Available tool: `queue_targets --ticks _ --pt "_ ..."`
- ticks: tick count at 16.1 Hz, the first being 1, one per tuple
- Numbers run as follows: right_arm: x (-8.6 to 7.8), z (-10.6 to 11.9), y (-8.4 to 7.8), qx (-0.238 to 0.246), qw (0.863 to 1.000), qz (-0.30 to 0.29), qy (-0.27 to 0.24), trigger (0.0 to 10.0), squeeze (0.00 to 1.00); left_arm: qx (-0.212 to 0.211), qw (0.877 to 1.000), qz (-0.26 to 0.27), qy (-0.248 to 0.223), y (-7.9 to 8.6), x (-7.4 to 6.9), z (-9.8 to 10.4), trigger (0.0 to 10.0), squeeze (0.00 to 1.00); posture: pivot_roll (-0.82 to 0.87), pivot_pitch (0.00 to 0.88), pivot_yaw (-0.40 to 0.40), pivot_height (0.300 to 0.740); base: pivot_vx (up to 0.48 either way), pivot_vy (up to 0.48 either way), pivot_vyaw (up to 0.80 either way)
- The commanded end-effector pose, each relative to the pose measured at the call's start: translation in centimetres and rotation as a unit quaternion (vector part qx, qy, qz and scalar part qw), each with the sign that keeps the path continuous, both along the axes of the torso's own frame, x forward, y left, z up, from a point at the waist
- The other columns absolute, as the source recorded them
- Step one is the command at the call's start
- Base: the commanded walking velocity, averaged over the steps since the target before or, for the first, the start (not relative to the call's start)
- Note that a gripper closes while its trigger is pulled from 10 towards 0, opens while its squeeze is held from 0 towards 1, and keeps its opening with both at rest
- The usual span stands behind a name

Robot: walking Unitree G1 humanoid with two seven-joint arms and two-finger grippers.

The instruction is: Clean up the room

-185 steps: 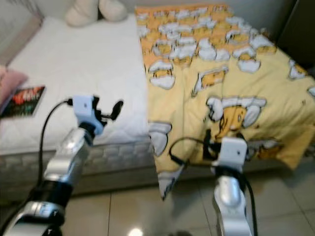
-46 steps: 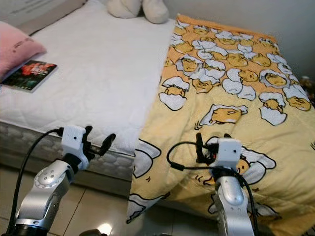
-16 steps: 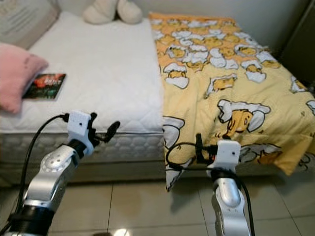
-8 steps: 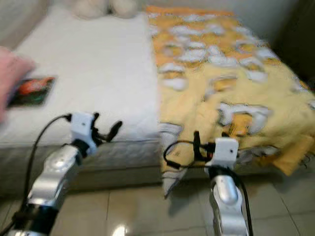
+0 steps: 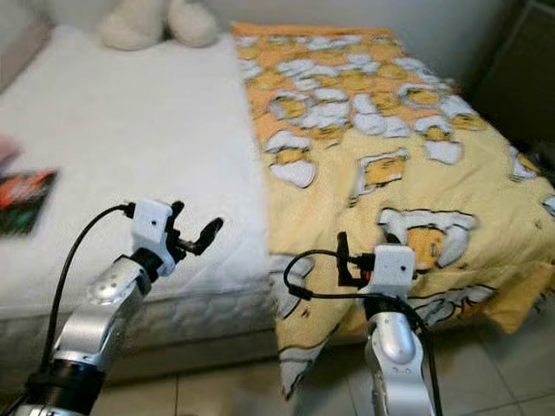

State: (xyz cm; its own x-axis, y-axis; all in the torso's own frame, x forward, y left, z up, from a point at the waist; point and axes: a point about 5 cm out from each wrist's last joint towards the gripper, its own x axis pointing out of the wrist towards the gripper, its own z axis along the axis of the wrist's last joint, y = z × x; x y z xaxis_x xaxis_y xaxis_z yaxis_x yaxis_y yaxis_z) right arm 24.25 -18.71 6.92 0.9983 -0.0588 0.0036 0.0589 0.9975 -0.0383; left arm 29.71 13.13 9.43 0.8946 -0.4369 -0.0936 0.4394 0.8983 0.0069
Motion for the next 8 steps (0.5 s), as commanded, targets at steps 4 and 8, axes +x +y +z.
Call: queue_targets --ticks 4,8 --pt "-0.5 0.3 -1.1 -0.006 1.0 -0.016 -0.006 10.0 0.04 -0.016 0.999 -0.031 0.004 -1.5 0.1 -0.1 10.0 0.0 0.05 0.014 -0.031 0.74 0.48 0.0 0.0" --pt "-1.6 0.1 -1.3 -0.006 1.0 -0.017 0.001 10.0 0.04 -0.035 0.996 -0.018 0.077 -2.2 1.8 -1.9 10.0 0.0 0.03 0.043 -0.036 0.74 0.0 0.0 0.0"
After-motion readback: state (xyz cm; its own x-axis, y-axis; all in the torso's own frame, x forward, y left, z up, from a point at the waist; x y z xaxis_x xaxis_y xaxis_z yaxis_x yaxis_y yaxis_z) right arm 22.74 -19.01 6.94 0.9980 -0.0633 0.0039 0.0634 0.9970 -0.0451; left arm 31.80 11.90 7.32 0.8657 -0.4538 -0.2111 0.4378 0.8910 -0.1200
